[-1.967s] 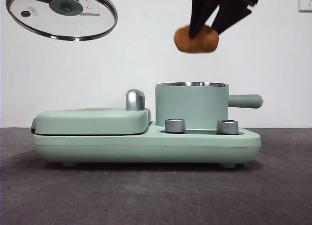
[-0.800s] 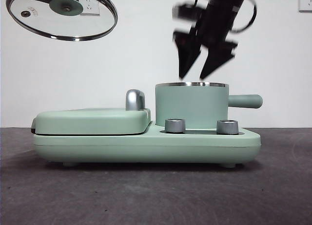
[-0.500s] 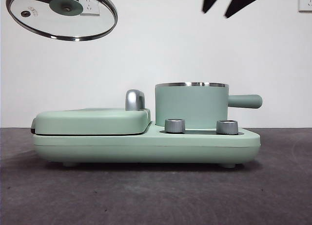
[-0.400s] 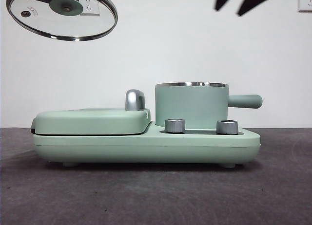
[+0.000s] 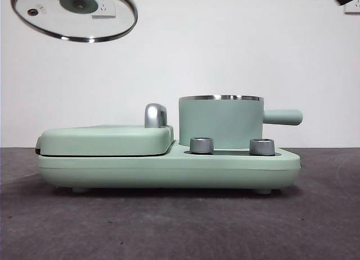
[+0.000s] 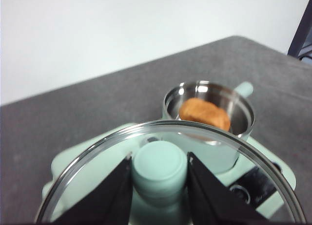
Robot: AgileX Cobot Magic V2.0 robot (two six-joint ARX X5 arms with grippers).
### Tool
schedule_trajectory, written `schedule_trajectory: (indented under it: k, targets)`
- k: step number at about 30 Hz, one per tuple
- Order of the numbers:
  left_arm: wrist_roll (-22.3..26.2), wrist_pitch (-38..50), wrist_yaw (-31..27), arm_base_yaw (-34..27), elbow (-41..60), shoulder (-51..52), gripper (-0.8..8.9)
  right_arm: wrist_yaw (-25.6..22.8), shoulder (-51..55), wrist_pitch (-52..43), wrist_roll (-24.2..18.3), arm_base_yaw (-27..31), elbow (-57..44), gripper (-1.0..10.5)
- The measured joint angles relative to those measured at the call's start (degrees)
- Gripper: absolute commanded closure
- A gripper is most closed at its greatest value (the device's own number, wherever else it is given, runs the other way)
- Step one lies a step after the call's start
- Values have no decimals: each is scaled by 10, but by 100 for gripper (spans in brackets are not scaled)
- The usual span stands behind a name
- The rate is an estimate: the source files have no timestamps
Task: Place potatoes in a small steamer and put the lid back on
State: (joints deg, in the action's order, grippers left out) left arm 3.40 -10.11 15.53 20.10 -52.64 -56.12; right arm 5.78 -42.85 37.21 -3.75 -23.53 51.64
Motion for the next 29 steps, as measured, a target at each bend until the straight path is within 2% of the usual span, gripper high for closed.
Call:
schedule_trajectory:
  k: [7,16,22,29]
  targets:
    - [0,105,3,33,0,-47,799,0,103,50,25,0,-43,693]
    - [0,239,3,80,-2,-172,799,0,148,109,36,0,-43,693]
    - [11,262,4,106,-53,-274,799,0,153,150,41,0,-43,693]
    - [39,263,5,130,-167,-392,799,0,153,162,42,0,-43,693]
